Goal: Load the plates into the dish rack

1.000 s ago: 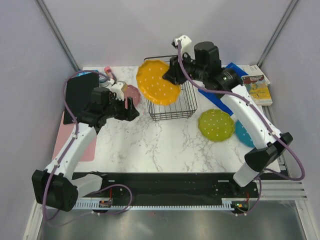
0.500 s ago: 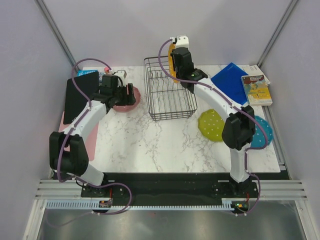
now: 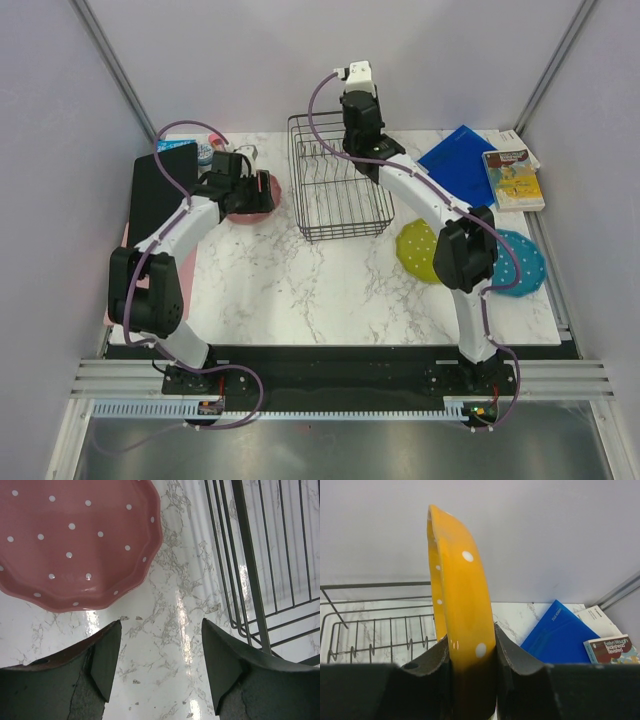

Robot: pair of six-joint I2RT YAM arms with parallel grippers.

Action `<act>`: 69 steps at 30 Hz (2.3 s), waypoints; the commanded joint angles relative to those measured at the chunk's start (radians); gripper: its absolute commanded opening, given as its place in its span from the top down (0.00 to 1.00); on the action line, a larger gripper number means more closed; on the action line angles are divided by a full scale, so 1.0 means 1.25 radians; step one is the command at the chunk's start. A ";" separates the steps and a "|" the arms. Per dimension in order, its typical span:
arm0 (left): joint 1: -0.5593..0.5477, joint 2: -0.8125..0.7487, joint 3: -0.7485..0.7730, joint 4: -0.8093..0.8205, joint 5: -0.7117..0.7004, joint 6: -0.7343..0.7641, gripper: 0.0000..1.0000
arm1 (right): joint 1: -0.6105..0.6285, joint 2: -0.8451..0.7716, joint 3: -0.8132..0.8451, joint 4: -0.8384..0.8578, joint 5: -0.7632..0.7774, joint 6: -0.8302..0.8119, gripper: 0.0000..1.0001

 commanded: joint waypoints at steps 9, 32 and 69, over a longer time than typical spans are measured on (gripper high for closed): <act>0.002 0.021 0.041 0.016 0.006 -0.027 0.28 | -0.003 0.041 0.059 0.060 0.012 -0.027 1.00; 0.003 0.014 0.031 -0.004 0.022 -0.035 0.28 | -0.030 0.167 0.107 -0.039 0.029 0.081 1.00; 0.095 0.306 0.137 -0.398 0.168 0.003 0.98 | 0.004 -0.527 -0.602 -0.322 -0.577 0.254 0.02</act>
